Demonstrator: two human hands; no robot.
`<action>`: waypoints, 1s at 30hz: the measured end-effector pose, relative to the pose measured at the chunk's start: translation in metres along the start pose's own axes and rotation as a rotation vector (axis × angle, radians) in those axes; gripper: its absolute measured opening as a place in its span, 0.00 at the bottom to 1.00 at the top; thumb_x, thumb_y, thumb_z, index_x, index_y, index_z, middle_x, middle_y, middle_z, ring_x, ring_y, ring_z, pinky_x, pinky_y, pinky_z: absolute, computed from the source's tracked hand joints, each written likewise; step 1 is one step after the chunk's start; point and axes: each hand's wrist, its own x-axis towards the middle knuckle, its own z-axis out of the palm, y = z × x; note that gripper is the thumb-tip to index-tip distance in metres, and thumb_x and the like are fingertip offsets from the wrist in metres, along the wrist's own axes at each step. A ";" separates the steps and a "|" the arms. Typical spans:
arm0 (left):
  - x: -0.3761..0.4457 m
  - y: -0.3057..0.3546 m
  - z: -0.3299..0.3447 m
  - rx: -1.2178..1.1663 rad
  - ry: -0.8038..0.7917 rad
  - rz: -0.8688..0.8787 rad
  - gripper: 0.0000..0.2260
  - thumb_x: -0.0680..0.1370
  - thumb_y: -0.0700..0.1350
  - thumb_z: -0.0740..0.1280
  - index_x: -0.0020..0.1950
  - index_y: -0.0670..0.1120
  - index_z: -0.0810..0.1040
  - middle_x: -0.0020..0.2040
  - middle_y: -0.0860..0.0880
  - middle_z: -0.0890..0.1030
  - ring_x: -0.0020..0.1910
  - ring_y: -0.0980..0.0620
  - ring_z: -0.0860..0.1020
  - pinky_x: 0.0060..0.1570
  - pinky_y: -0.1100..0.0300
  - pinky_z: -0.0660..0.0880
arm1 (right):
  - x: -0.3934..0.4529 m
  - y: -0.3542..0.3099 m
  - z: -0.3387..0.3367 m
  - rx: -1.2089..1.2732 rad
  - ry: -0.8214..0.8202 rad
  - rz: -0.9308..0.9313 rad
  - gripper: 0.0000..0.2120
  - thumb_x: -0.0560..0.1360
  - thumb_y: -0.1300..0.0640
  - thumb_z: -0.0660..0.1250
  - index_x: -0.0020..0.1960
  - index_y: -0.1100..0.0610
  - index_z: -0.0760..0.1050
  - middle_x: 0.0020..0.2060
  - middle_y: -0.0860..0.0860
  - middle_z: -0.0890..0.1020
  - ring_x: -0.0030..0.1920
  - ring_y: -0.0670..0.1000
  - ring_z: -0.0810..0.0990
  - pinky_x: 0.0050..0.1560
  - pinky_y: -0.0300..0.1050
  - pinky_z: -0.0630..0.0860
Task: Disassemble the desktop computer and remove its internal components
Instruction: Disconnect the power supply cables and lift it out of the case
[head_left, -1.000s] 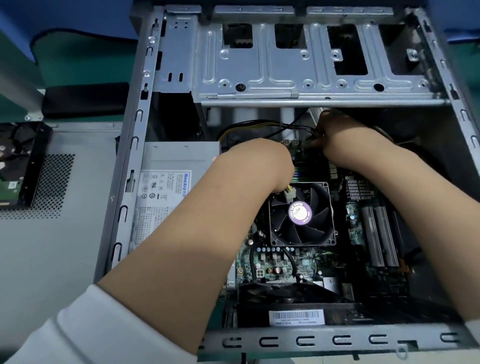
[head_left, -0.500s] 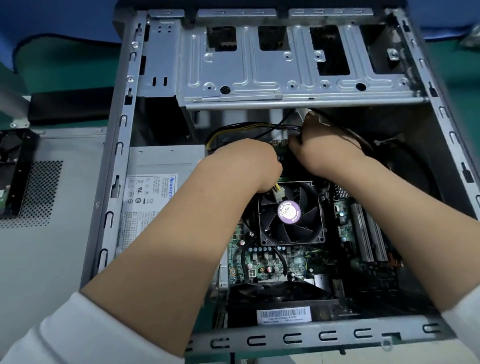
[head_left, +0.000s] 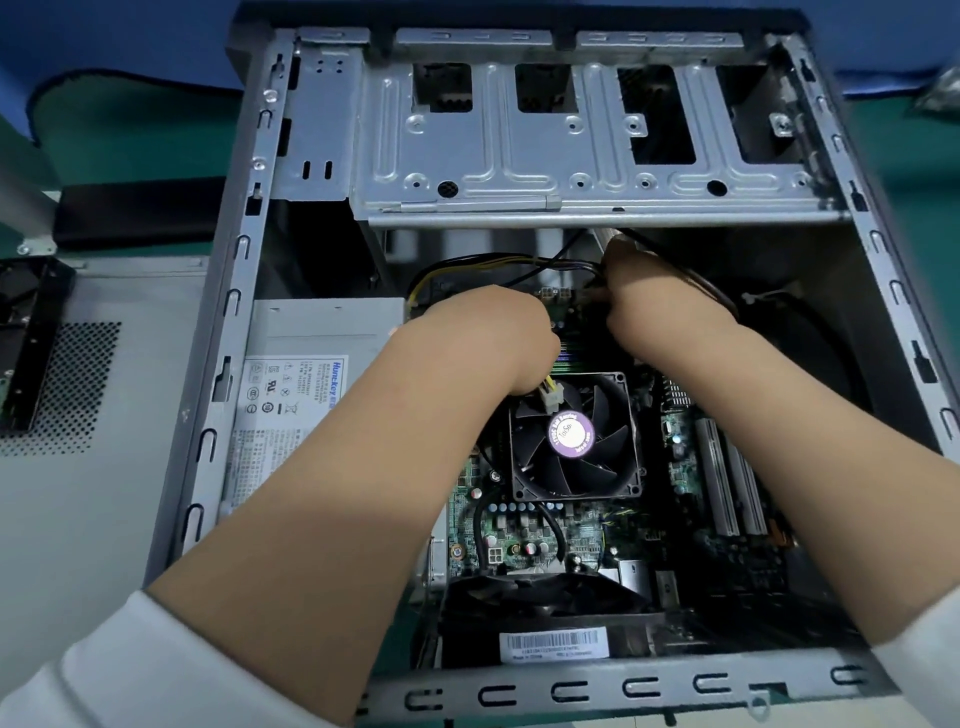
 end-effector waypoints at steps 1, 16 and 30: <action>0.000 0.000 0.000 0.001 -0.002 -0.001 0.16 0.82 0.48 0.53 0.35 0.45 0.65 0.34 0.49 0.67 0.39 0.49 0.70 0.38 0.58 0.64 | 0.003 -0.001 0.000 0.030 -0.031 0.029 0.08 0.71 0.63 0.60 0.40 0.55 0.62 0.33 0.50 0.68 0.42 0.58 0.73 0.41 0.47 0.68; -0.007 0.003 -0.003 0.043 0.004 0.021 0.11 0.83 0.48 0.52 0.47 0.45 0.68 0.34 0.50 0.65 0.42 0.48 0.68 0.39 0.58 0.62 | 0.004 0.004 -0.007 0.007 -0.031 -0.102 0.10 0.73 0.65 0.61 0.47 0.55 0.60 0.40 0.53 0.71 0.46 0.59 0.74 0.42 0.46 0.67; -0.006 0.007 -0.004 0.097 -0.001 0.052 0.07 0.83 0.43 0.53 0.48 0.45 0.68 0.37 0.48 0.67 0.43 0.47 0.70 0.43 0.57 0.65 | 0.010 0.004 -0.002 0.035 -0.010 -0.048 0.10 0.73 0.64 0.63 0.42 0.56 0.61 0.33 0.50 0.67 0.40 0.57 0.72 0.41 0.46 0.69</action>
